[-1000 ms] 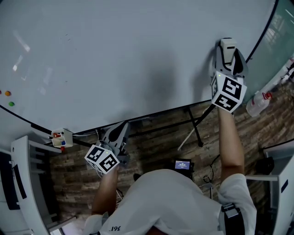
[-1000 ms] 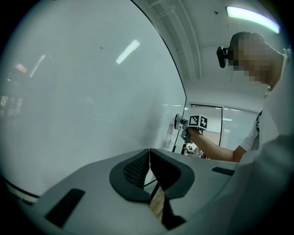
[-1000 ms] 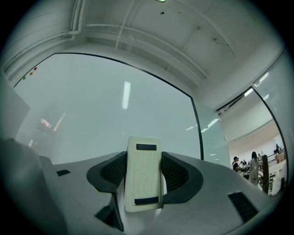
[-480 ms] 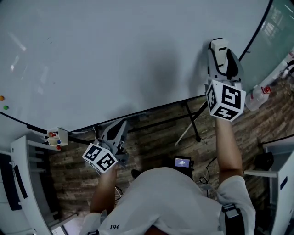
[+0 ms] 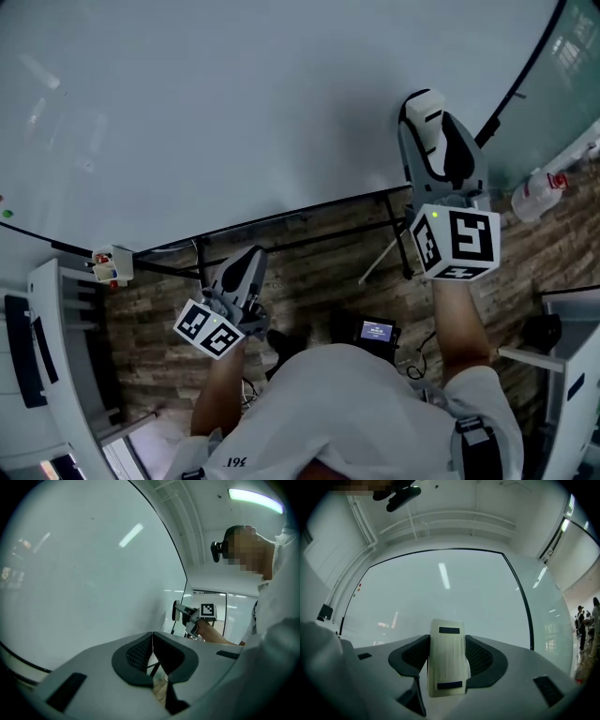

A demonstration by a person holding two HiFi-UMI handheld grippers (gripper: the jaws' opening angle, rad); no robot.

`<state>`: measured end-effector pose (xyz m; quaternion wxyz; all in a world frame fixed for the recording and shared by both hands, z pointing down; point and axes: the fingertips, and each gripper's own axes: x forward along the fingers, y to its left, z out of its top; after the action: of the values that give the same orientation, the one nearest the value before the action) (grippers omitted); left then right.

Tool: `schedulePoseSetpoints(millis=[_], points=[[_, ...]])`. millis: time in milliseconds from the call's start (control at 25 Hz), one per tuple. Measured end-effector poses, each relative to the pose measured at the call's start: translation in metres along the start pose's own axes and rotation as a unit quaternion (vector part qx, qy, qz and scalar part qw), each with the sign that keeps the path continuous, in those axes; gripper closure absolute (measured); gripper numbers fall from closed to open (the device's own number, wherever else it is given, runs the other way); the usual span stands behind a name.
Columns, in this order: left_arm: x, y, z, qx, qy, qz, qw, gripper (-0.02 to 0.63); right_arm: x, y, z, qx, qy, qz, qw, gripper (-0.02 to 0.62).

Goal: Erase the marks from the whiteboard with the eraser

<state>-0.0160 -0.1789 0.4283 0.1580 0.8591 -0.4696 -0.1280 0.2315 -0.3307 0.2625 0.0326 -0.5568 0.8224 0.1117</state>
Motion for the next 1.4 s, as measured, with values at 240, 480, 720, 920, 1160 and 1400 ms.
schedulePoseSetpoints(millis=[240, 480, 720, 920, 1160, 1400], points=[[-0.006, -0.016, -0.009, 0.006, 0.005, -0.008, 0.9999, 0.600, -0.024, 0.017, -0.025, 0.037, 0.033, 0.031, 0.998, 0.342], [-0.046, -0.016, -0.001, 0.003, -0.005, -0.004, 1.0000, 0.600, -0.056, 0.056, -0.029, 0.045, 0.056, 0.051, 0.996, 0.342], [-0.097, -0.014, 0.005, -0.001, -0.004, -0.001, 1.0000, 0.600, -0.084, 0.092, -0.016, 0.039, 0.061, 0.047, 0.996, 0.342], [-0.136, -0.015, 0.008, -0.002, -0.002, -0.005, 1.0000, 0.600, -0.110, 0.119, -0.012, 0.043, 0.068, 0.039, 0.996, 0.342], [-0.172, -0.015, 0.005, -0.006, 0.005, -0.014, 0.9999, 0.600, -0.143, 0.142, -0.012, 0.055, 0.078, 0.027, 0.995, 0.342], [-0.202, -0.014, 0.002, -0.010, 0.009, -0.023, 0.9996, 0.600, -0.172, 0.164, -0.011, 0.054, 0.085, 0.014, 0.995, 0.342]])
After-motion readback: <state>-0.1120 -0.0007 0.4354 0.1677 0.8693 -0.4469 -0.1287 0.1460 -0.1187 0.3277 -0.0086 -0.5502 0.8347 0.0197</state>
